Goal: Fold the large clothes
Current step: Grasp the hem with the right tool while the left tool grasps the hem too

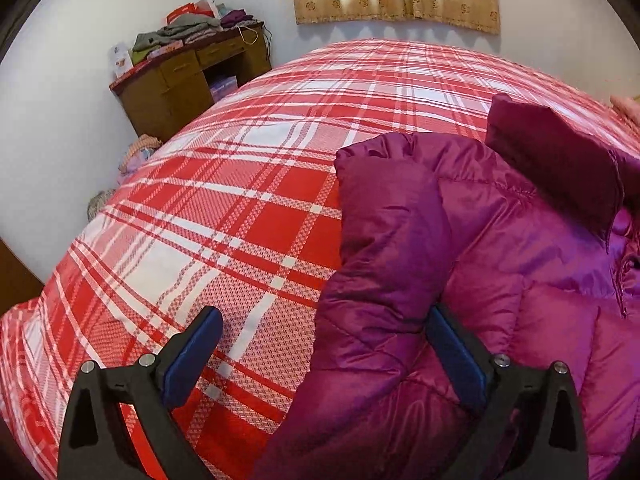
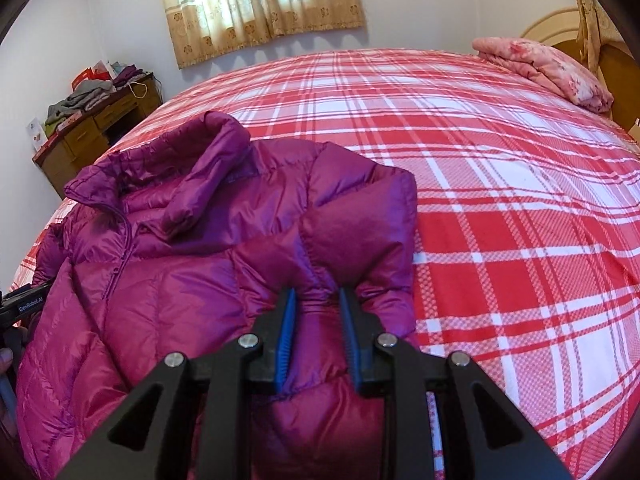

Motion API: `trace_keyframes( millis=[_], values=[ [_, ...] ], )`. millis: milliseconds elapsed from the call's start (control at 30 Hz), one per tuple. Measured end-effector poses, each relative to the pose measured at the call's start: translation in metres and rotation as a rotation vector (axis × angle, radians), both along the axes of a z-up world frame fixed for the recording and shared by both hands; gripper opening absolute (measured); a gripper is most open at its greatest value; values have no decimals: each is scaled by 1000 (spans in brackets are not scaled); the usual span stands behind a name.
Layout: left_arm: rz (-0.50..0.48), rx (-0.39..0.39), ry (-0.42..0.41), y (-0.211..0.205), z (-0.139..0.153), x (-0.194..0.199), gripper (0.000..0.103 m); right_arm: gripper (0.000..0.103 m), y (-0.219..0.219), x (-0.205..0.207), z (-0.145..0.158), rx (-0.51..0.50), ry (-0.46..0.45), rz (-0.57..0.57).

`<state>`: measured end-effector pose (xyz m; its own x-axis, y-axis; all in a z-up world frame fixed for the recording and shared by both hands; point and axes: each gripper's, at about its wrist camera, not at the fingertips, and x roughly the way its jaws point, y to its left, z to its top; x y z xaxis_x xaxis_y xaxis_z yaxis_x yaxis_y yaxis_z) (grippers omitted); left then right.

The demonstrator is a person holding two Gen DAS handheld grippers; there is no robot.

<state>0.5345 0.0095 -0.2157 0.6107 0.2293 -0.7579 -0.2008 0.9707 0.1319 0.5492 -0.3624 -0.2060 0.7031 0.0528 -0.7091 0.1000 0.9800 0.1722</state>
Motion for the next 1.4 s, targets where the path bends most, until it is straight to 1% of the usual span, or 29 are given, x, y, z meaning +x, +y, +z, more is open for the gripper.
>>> trace_keyframes(
  millis=[200,300,333,367,400,433,467,533,567,633,700,767,833,867,933,1033,1100,1133,1167,1200,1233,1267,1300,1333,1400],
  values=[
    [-2,2,6,-1,-1,1,102,27,2,1,-1,-6,2,-2],
    [-14,-29,46,5,4,3,102,27,1,1,-1,-1,3,-1],
    [-13,-18,62,6,10,2,102,35,-1,0,0,19,2,5],
    [-15,3,52,7,22,0,102,42,-4,1,2,36,7,22],
    [-21,8,10,7,40,-3,102,58,-4,0,7,32,18,46],
    [-42,-8,-36,7,59,-5,102,71,-4,-2,13,14,20,59],
    [-60,-22,-70,7,73,-5,102,75,-4,-5,23,8,2,73],
    [-92,-48,-120,0,99,4,102,76,-7,-6,41,4,-40,75],
    [-109,-69,-126,-5,107,12,102,76,-8,-1,53,-1,-55,69],
    [-148,-113,-111,-21,115,34,102,76,-8,13,67,22,-65,75],
    [-181,-101,-92,-42,114,54,102,76,-4,33,79,40,-63,97],
    [-220,-48,-77,-65,108,72,102,76,4,55,83,20,-49,132],
    [-254,25,-64,-85,94,90,102,76,12,75,83,-13,-32,162],
    [-260,46,-57,-88,89,95,102,76,18,88,80,-38,-12,185],
    [-277,76,-28,-96,73,109,102,76,22,100,74,-67,10,204],
    [-281,89,-9,-96,58,117,102,76,31,121,61,-108,44,239],
    [-298,73,-16,-93,50,122,102,76,34,129,55,-124,52,260],
    [-310,64,-25,-92,49,121,100,69,36,133,52,-133,57,270],
    [-343,50,-54,-92,48,118,74,63,39,136,49,-144,58,279],
    [-375,44,-55,-93,47,117,22,43,40,139,47,-156,62,285],
    [-422,36,-26,-95,45,118,6,21,42,140,45,-172,68,292],
    [-432,22,-21,-94,47,115,7,15,44,138,44,-200,60,300],
    [-435,14,-46,-92,51,110,7,15,46,133,46,-229,33,304],
    [-448,14,-86,-90,58,101,7,14,47,129,49,-237,12,310],
    [-462,14,-121,-85,65,89,6,13,44,116,54,-246,-35,312]
  ],
)
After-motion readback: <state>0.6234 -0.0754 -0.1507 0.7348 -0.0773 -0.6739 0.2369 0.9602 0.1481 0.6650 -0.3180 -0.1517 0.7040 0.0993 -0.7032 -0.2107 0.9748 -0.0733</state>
